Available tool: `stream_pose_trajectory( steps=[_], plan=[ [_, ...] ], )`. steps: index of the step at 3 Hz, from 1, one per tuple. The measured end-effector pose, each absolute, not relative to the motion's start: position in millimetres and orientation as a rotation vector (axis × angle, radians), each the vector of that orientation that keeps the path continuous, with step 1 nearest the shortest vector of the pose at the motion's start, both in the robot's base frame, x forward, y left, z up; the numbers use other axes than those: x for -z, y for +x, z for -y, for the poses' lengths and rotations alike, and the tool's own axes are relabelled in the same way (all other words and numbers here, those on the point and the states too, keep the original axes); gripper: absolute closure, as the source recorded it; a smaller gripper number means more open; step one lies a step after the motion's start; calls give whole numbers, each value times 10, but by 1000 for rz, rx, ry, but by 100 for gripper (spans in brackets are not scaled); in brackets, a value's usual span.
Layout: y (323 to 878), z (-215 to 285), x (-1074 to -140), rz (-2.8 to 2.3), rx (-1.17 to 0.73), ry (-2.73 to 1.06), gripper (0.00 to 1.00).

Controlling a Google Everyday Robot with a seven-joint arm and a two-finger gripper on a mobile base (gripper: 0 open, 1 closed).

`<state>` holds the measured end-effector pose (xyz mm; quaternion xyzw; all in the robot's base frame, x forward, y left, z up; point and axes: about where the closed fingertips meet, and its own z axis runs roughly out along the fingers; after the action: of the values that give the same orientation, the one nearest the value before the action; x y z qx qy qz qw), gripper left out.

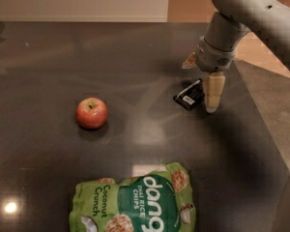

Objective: Pick rxbar chocolate

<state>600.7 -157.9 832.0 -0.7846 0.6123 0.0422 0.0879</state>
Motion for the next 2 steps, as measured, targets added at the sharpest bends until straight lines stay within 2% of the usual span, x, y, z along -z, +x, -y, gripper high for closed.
stream_pose_trajectory(
  steps=[1,2],
  plan=[
    [5976,1548,-8273,-1791,-143,-2383,18],
    [5959,1529,-8212,-1775,-148,-2423,42]
  ],
)
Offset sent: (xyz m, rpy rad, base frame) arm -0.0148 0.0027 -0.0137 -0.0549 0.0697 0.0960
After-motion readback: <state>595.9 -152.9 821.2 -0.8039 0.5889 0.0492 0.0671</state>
